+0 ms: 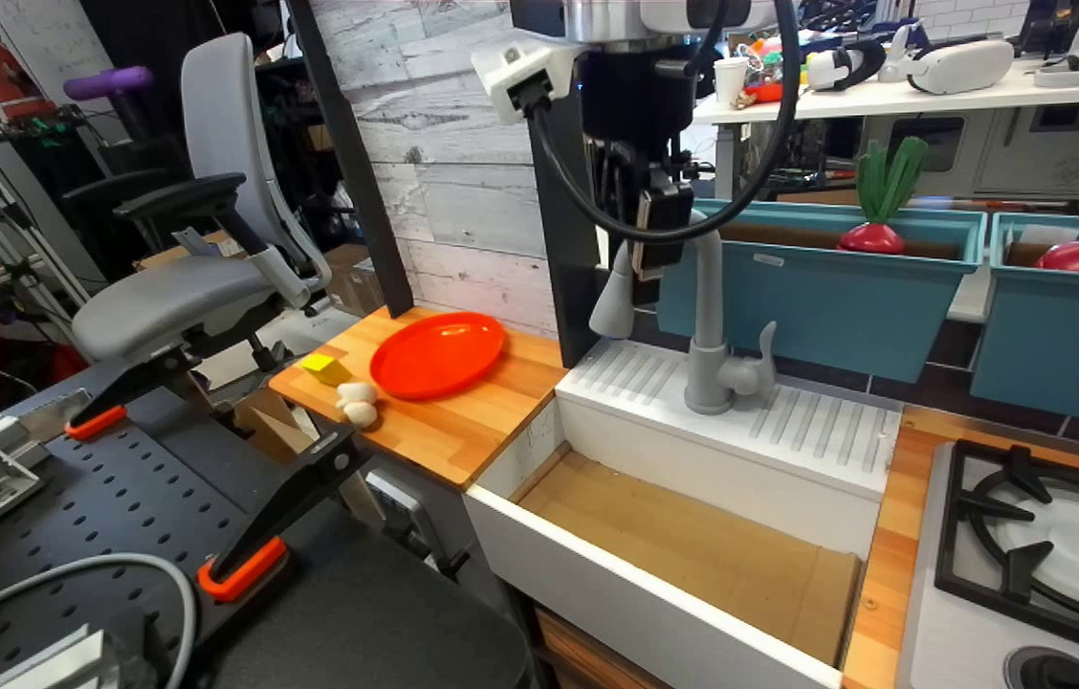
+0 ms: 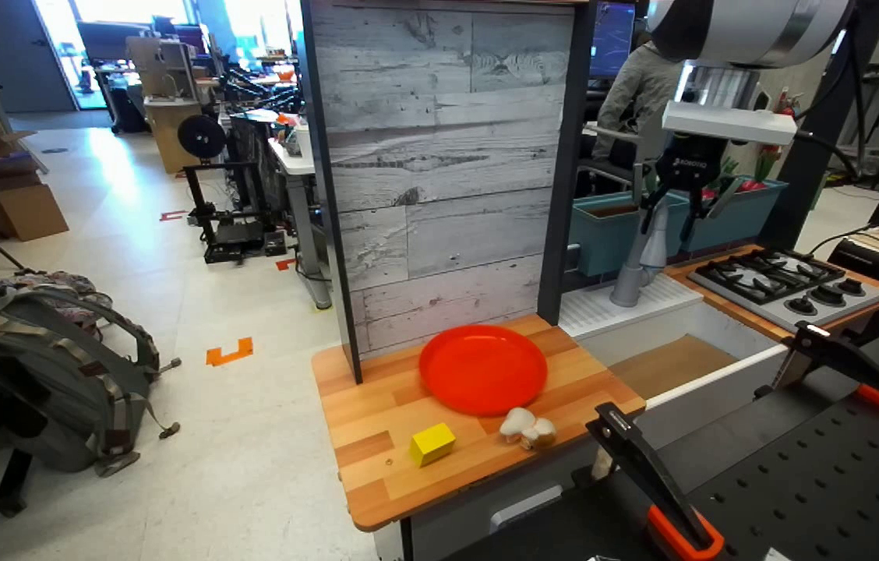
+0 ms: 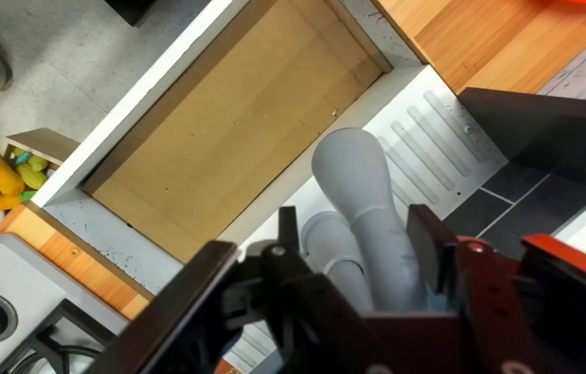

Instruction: Push the faucet to the left.

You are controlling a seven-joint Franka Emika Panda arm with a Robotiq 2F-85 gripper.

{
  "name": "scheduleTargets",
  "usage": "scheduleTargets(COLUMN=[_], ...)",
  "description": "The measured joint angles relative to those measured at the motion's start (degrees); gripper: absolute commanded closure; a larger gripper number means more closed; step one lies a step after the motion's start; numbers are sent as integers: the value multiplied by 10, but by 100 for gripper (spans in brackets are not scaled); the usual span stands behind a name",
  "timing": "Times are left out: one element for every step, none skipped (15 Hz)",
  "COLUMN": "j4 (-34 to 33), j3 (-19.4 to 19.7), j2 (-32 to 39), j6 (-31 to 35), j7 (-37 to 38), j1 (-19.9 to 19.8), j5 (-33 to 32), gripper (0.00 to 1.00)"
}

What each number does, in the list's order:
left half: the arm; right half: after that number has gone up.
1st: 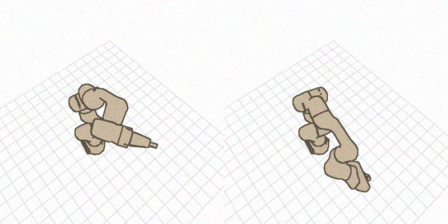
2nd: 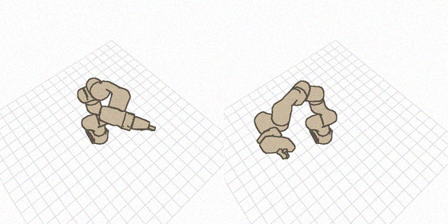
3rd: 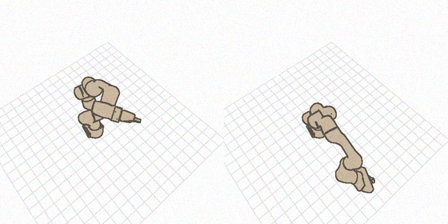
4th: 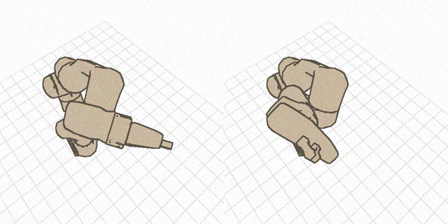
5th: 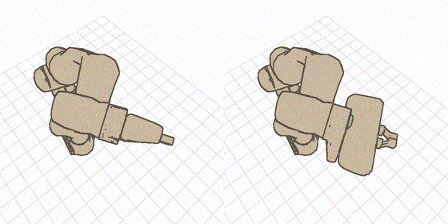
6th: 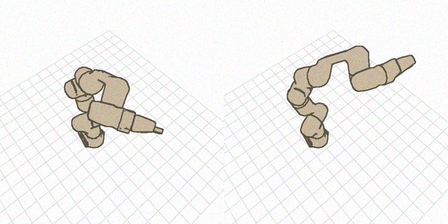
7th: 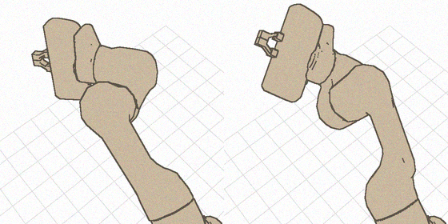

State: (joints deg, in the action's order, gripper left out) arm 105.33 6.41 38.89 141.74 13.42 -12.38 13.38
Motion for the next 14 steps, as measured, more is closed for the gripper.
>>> scheduleTargets(j4=[-2,-4,-6,-7,-8,-8,-8,-7,-7,-7,-7,-8,-8,-8], j3=[0,0,-1,-3,-4,-4,-4,-4,-4,-4,-5,-6,-8,-10], j2=[3,5,5,5,5,5,5,5,5,5,5,5,5,6], j6=[0,0,0,0,0,0,0,0,0,0,0,0,0,0], j7=[0,0,0,0,-2,-4,-7,-9,-11,-12,-12,-12,-11,-11], j1=[0,0,0,1,1,2,2,2,2,2,1,0,-1,-2], j5=[0,0,0,0,0,0,0,0,0,0,0,4,10,18], gripper=[80,88,95,94,93,93,93,93,93,93,93,93,93,93])
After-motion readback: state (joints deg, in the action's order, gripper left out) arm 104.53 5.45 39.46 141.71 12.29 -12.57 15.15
